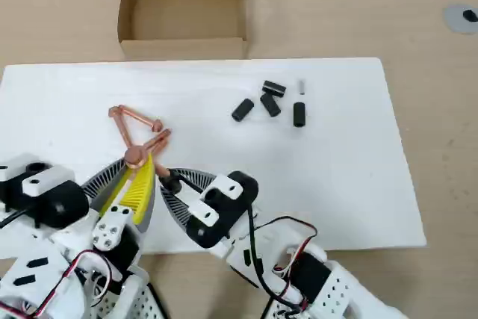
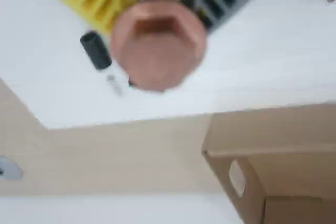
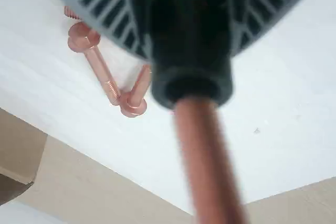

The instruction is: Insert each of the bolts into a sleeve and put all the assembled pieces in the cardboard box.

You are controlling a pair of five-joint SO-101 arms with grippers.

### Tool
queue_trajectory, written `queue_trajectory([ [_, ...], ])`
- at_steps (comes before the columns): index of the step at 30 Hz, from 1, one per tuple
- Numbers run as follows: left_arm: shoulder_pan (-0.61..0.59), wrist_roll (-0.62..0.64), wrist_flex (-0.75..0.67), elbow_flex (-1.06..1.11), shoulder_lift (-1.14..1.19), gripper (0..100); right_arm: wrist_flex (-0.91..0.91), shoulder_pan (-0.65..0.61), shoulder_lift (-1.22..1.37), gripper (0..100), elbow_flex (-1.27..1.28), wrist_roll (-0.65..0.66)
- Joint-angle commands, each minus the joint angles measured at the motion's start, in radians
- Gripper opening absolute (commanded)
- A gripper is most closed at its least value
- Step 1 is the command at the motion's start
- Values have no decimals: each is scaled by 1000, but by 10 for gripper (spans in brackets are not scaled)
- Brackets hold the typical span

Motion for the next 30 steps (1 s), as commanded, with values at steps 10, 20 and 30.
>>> queue_trajectory([
  [10,12,-9,31,-43,2,5,3,-7,-114,9,-2,-5],
  [20,14,-11,25,31,2,7,3,-7,-114,9,-2,-5],
  [30,12,-11,32,32,2,105,5,-7,-114,9,-2,-5],
])
